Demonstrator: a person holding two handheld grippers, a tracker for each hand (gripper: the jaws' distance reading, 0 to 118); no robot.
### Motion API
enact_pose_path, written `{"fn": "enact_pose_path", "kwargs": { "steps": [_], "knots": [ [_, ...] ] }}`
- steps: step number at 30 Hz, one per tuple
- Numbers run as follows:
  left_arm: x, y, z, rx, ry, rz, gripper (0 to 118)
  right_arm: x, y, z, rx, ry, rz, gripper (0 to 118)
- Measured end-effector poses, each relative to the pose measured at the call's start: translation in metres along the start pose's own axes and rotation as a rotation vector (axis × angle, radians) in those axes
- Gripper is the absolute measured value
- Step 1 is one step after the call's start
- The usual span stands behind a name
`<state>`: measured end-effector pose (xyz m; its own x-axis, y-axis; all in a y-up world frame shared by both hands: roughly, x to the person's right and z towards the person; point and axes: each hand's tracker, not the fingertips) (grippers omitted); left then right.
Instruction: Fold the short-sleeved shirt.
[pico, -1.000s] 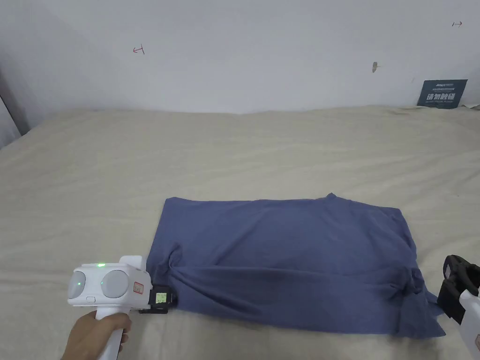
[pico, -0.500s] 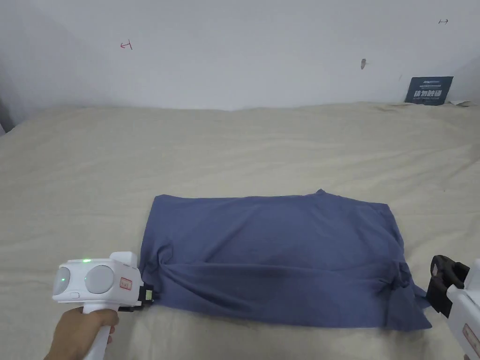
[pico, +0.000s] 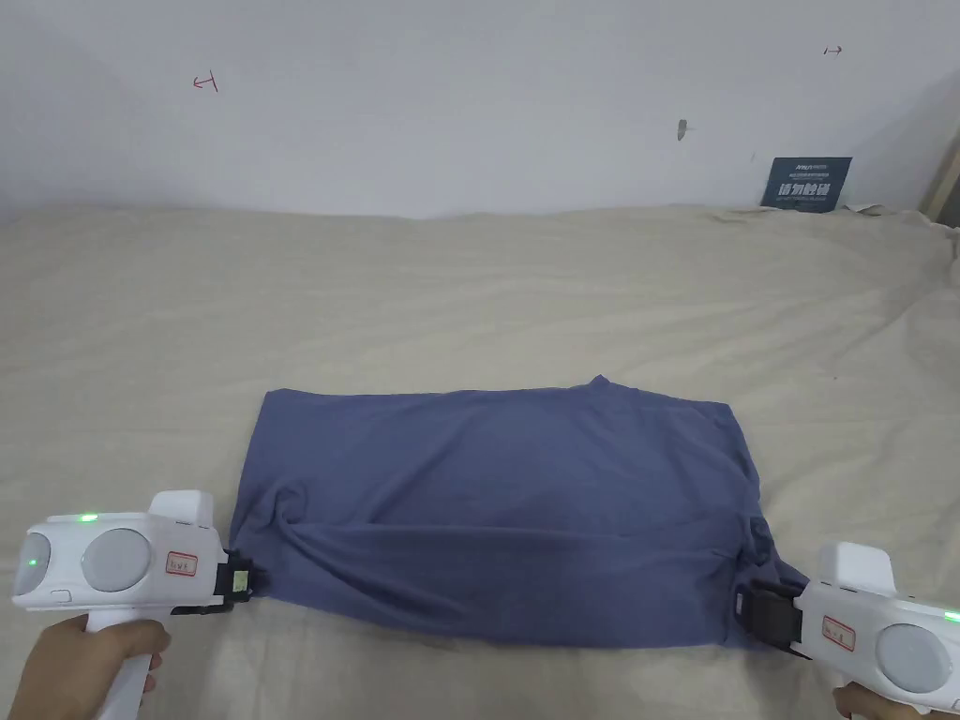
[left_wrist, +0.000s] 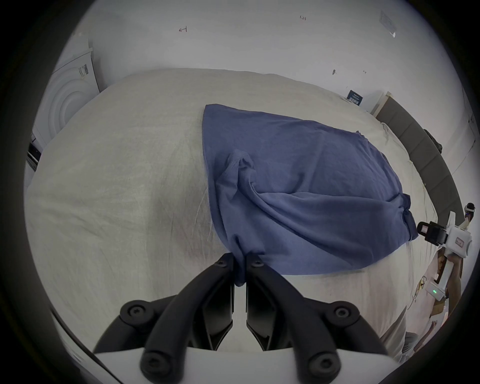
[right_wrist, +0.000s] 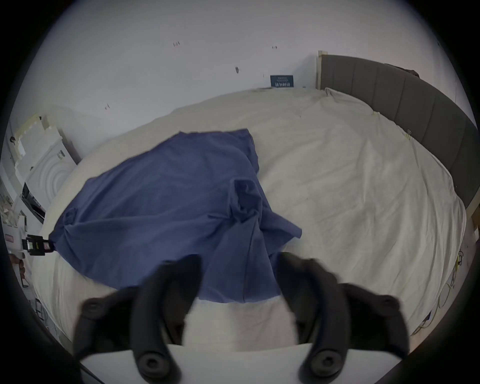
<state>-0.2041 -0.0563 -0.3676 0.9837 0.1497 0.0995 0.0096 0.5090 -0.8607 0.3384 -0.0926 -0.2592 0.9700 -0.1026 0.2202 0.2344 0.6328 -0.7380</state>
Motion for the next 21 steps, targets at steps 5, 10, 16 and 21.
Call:
{"fn": "enact_pose_path", "kwargs": {
  "steps": [5,10,16,21],
  "knots": [
    [-0.003,0.0,-0.001,-0.001,-0.005,0.004,5,0.002,-0.004,-0.018,-0.037,-0.035,0.013,95],
    [-0.003,-0.002,-0.003,-0.003,-0.002,0.009,5,-0.006,-0.008,-0.02,-0.055,-0.027,0.055,17],
    [-0.006,-0.008,-0.002,0.009,-0.002,0.027,5,-0.008,-0.012,-0.006,-0.012,-0.007,0.107,4],
    [-0.011,-0.016,0.01,0.02,-0.023,0.051,5,0.007,-0.014,0.025,0.029,0.031,0.072,4]
  ]
}}
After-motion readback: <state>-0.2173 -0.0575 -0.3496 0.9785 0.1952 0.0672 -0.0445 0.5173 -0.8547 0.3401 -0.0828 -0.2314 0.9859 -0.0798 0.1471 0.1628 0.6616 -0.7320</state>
